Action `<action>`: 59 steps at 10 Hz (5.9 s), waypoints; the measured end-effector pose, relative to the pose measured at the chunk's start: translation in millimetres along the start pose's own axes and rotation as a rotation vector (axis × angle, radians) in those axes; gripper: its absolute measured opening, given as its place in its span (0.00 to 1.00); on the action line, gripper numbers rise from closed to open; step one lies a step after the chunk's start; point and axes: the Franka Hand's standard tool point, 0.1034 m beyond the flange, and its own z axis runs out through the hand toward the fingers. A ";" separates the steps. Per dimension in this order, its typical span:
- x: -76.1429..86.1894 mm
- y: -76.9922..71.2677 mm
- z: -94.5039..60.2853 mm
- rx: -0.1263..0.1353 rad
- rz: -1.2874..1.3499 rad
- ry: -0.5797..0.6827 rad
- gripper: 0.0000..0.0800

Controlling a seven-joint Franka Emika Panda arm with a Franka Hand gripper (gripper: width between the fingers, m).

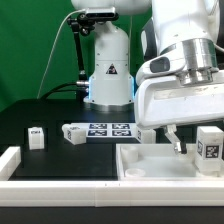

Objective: Assemble one leg

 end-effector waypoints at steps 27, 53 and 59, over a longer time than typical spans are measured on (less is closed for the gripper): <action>30.4 11.3 3.2 -0.107 0.655 -0.441 0.36; 18.8 -0.7 0.2 -0.064 -0.020 -0.504 0.56; 18.8 1.0 1.4 -0.115 0.333 -0.487 0.36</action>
Offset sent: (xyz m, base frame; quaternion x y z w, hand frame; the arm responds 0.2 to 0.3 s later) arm 0.0029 -0.0067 0.0250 -0.0065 -0.0218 -0.0130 0.9997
